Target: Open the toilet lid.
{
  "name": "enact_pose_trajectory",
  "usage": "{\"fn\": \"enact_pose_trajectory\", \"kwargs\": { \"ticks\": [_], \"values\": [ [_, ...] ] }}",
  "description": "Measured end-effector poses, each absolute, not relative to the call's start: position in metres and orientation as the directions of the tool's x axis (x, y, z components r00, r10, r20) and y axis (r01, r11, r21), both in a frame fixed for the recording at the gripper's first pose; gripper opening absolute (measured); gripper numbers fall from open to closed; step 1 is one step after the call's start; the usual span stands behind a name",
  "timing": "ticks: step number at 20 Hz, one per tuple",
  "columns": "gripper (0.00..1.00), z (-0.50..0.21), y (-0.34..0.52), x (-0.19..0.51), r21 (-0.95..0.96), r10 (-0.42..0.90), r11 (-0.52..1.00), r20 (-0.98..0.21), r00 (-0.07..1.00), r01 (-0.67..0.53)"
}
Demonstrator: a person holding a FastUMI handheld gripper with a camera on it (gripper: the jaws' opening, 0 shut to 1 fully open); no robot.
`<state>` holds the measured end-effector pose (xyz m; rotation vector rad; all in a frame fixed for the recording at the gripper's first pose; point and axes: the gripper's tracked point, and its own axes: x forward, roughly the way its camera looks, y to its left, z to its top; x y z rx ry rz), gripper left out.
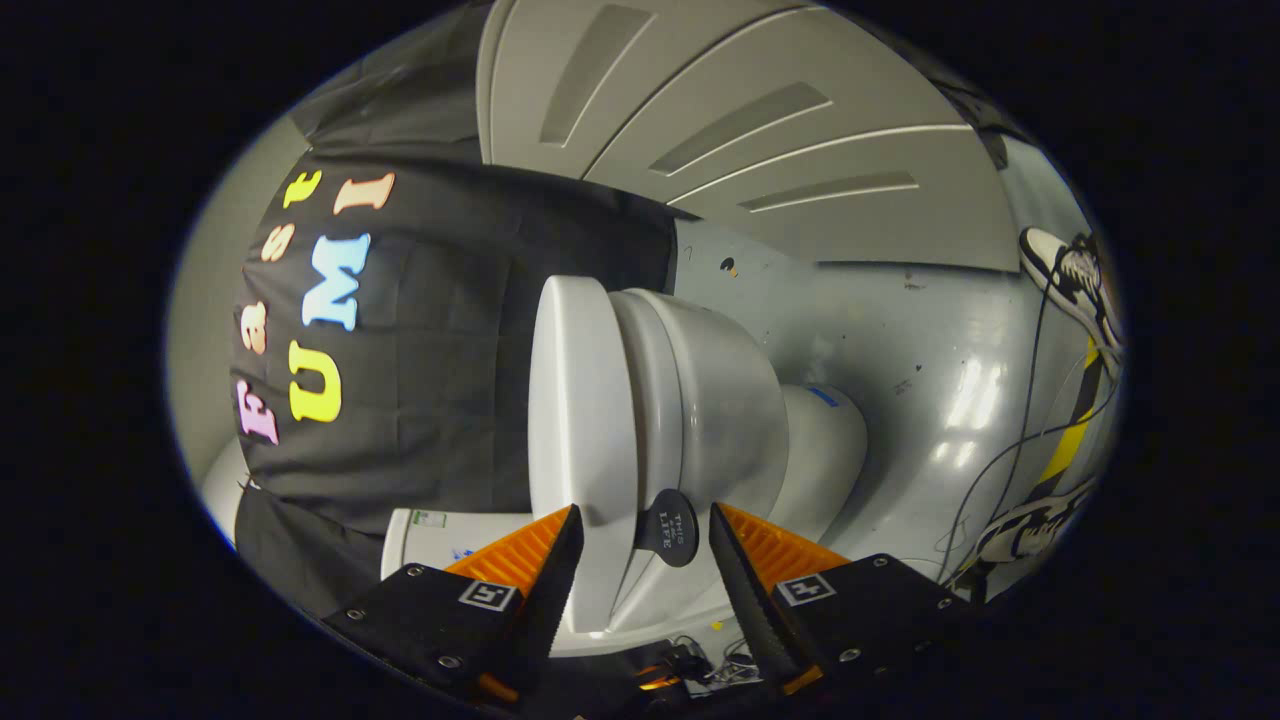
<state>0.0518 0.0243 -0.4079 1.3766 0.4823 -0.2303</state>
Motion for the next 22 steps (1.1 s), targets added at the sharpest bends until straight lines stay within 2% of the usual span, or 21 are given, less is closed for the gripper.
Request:
{"fn": "enact_pose_trajectory", "kwargs": {
  "ticks": [1, 6, 7, 9, 11, 13, 18, 22],
  "values": [
    [0.65, -0.410, 0.029, 0.054, 0.884, 0.123, 0.194, -0.452, 0.883, 0.426],
    [0.36, -0.421, 0.037, 0.055, 0.868, 0.155, 0.218, -0.483, 0.862, 0.447],
    [0.25, -0.421, 0.037, 0.054, 0.872, 0.160, 0.206, -0.477, 0.864, 0.444],
    [0.11, -0.418, 0.037, 0.055, 0.886, 0.156, 0.186, -0.453, 0.878, 0.425],
    [0.04, -0.414, 0.036, 0.055, 0.885, 0.149, 0.209, -0.448, 0.881, 0.415],
    [0.00, -0.413, 0.035, 0.055, 0.865, 0.136, 0.264, -0.471, 0.871, 0.426],
    [0.00, -0.410, 0.038, 0.052, 0.841, 0.133, 0.290, -0.508, 0.851, 0.457],
    [0.00, -0.403, 0.040, 0.051, 0.808, 0.139, 0.379, -0.531, 0.836, 0.451]
  ]
}}
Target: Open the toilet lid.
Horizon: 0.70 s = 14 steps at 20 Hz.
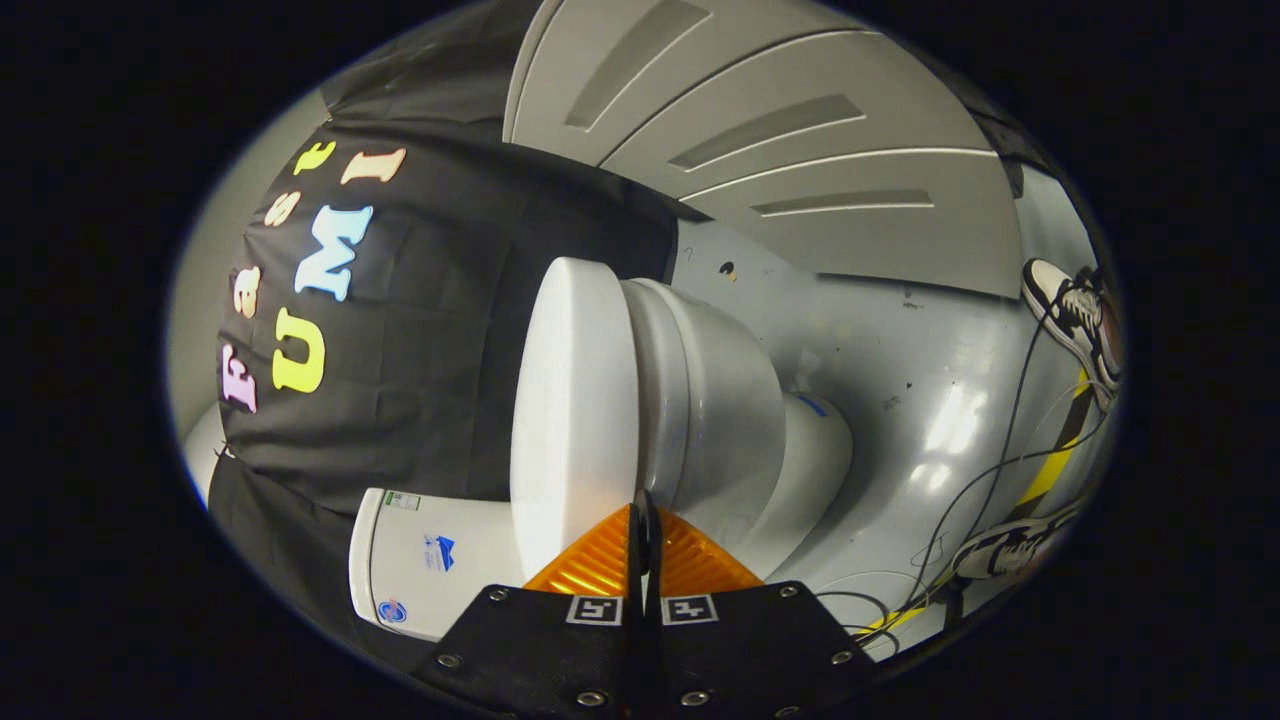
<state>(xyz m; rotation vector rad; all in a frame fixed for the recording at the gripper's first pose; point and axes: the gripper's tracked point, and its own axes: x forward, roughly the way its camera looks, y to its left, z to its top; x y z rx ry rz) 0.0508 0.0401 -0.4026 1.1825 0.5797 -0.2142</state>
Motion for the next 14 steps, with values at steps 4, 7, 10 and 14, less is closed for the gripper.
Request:
{"fn": "enact_pose_trajectory", "kwargs": {
  "ticks": [4, 7, 10, 14],
  "values": [
    [0.00, -0.384, 0.041, 0.051, 0.751, 0.131, 0.507, -0.552, 0.824, 0.422],
    [0.00, -0.358, 0.046, 0.054, 0.715, 0.101, 0.576, -0.543, 0.833, 0.396],
    [0.00, -0.339, 0.052, 0.055, 0.681, 0.077, 0.614, -0.554, 0.829, 0.399],
    [0.00, -0.322, 0.059, 0.056, 0.625, 0.068, 0.692, -0.554, 0.829, 0.361]
  ]
}}
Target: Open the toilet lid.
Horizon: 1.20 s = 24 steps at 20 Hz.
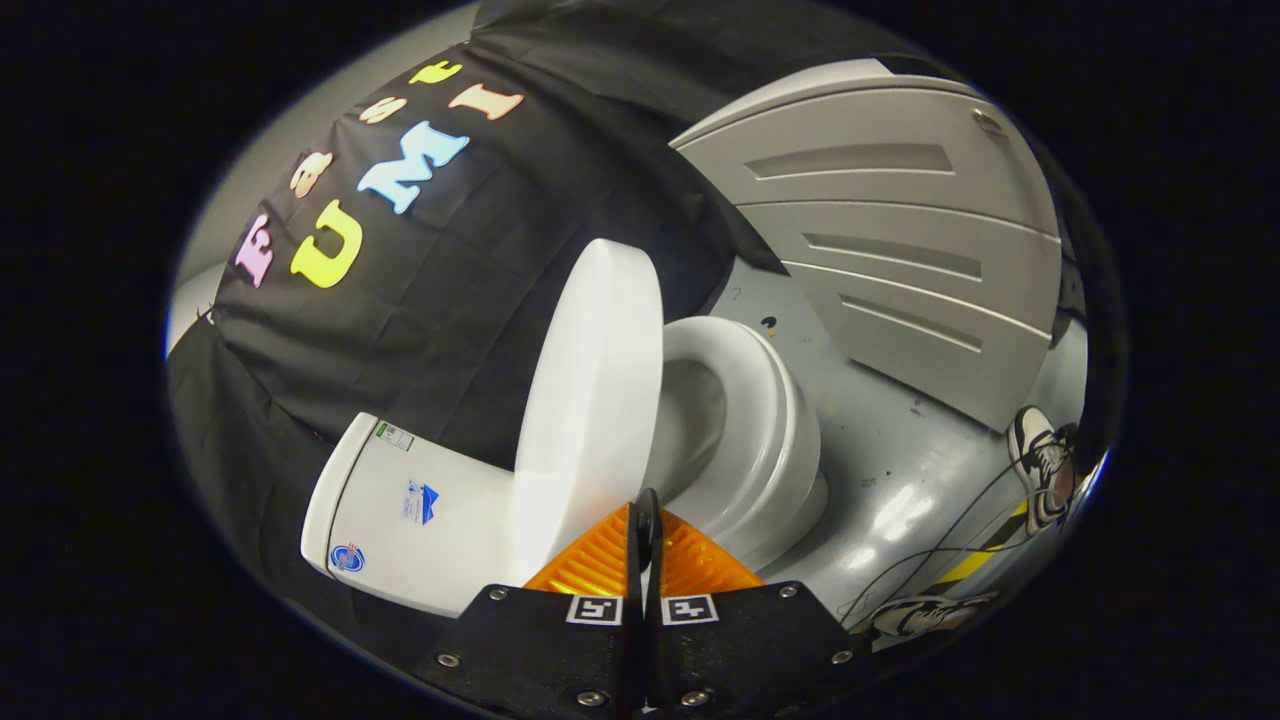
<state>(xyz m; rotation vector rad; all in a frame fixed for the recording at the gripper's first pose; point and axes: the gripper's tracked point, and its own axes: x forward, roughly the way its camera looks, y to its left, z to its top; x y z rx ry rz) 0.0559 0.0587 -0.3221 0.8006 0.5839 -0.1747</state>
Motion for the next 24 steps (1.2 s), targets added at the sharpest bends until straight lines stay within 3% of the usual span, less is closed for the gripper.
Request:
{"fn": "enact_pose_trajectory", "kwargs": {
  "ticks": [9, 24],
  "values": [
    [0.00, -0.286, 0.076, 0.061, 0.397, -0.014, 0.870, -0.574, 0.819, 0.293],
    [0.00, -0.230, 0.121, 0.066, 0.265, -0.125, 0.913, -0.538, 0.834, 0.308]
  ]
}}
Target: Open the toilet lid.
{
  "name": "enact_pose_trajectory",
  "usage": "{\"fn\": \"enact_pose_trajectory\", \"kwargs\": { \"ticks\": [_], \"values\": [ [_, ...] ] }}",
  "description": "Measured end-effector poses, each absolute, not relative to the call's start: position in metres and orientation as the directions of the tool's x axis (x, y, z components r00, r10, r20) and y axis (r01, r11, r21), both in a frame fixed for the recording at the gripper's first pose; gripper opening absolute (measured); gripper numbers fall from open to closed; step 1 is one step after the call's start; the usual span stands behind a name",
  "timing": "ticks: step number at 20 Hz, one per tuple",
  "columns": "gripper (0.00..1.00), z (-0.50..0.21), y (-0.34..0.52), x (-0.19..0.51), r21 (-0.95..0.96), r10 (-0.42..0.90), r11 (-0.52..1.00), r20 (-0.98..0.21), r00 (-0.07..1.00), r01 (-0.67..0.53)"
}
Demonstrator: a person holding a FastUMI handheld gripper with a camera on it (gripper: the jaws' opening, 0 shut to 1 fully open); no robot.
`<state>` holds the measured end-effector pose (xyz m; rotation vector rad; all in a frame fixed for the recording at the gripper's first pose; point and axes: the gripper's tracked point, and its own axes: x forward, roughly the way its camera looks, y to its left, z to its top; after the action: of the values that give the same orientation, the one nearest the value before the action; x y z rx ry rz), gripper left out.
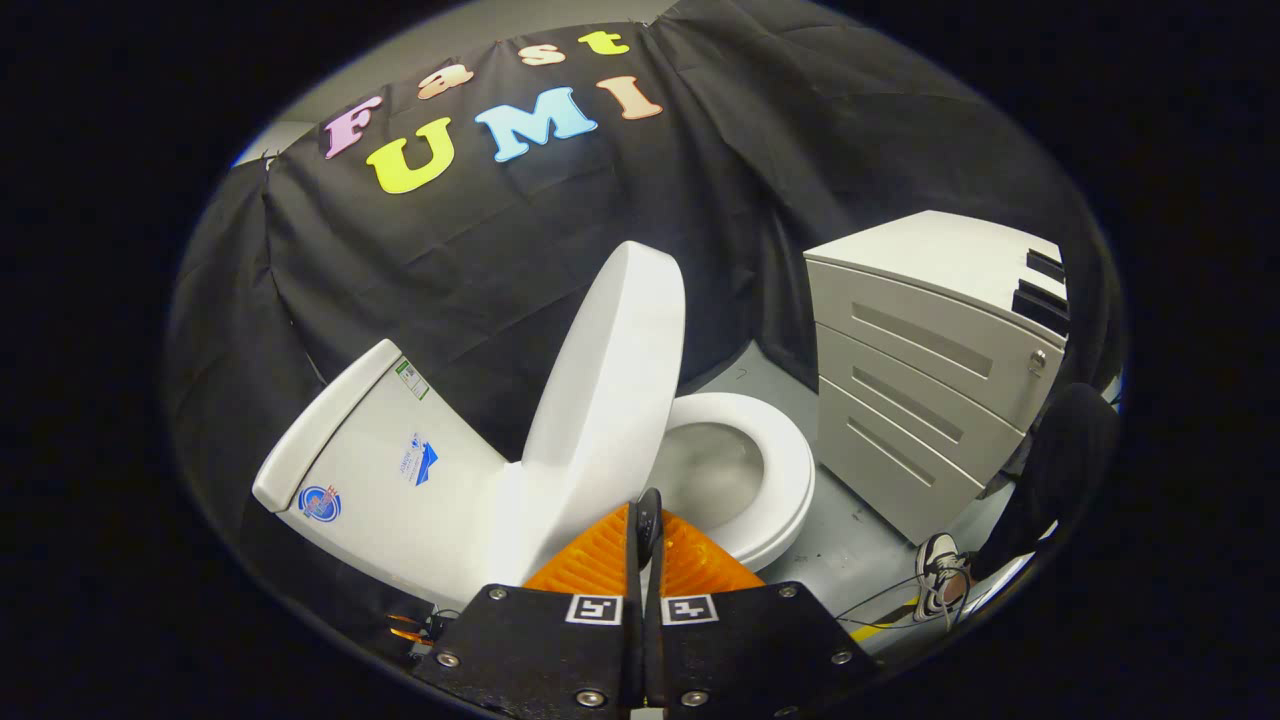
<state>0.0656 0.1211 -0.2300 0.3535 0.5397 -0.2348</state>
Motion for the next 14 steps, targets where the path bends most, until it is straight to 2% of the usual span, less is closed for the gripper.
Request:
{"fn": "enact_pose_trajectory", "kwargs": {
  "ticks": [6, 14],
  "values": [
    [0.00, -0.206, 0.147, 0.069, 0.114, -0.175, 0.957, -0.511, 0.842, 0.268],
    [0.00, -0.182, 0.182, 0.074, 0.020, -0.209, 0.968, -0.484, 0.850, 0.249]
  ]
}}
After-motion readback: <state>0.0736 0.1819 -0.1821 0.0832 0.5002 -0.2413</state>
